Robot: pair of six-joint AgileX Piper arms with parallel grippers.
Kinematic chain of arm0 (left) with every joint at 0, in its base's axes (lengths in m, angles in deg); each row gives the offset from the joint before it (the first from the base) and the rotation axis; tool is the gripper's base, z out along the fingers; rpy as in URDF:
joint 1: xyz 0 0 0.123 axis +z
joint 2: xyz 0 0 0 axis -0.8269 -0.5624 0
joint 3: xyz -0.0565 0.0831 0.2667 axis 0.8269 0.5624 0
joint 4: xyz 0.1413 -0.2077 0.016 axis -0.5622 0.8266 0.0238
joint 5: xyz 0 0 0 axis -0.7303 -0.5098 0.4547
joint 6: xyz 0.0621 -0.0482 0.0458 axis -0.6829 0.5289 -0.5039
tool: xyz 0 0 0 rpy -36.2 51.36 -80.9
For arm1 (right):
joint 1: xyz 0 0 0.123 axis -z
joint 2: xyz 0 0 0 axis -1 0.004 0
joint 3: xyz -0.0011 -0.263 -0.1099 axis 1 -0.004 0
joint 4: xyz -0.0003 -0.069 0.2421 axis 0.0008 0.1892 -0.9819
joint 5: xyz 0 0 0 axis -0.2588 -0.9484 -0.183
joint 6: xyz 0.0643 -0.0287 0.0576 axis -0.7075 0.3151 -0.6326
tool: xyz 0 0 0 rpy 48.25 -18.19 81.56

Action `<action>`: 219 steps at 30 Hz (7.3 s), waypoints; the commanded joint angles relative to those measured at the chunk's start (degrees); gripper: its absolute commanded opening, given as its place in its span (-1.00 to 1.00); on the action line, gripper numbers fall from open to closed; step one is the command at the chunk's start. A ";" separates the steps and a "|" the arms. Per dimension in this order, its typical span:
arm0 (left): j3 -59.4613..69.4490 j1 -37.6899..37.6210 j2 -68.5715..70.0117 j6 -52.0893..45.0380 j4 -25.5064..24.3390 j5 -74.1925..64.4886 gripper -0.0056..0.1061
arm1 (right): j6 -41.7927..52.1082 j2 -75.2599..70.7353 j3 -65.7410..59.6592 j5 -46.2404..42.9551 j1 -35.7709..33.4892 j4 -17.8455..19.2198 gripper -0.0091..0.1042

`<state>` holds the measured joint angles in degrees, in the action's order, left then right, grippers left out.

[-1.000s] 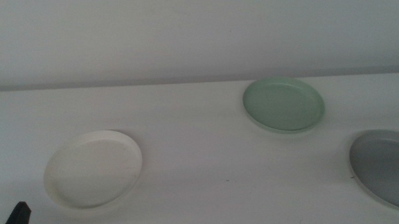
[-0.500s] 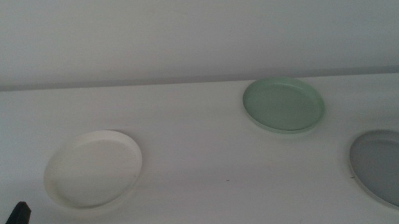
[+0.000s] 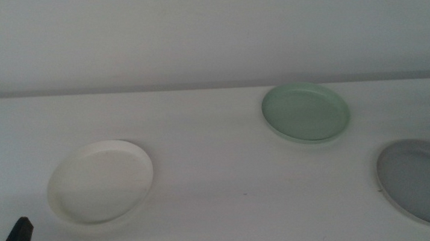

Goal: Stack the three bowls on top of each other.

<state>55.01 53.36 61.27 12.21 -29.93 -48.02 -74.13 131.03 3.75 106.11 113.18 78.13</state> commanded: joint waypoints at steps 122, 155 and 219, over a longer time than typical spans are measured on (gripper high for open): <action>2.40 0.18 2.38 0.25 0.32 1.00 0.78 | 12.36 18.27 23.74 0.21 -34.54 -32.69 -0.88; 2.40 0.18 2.38 0.25 0.32 1.00 0.78 | 2.54 26.52 25.30 -6.87 -38.74 -26.84 -0.87; 2.40 0.18 2.38 0.30 0.32 1.00 0.78 | -0.59 33.39 39.61 6.60 -18.25 -22.55 -0.88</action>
<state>55.01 53.36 61.27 12.32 -29.93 -48.02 -77.29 166.44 43.62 110.57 93.76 55.27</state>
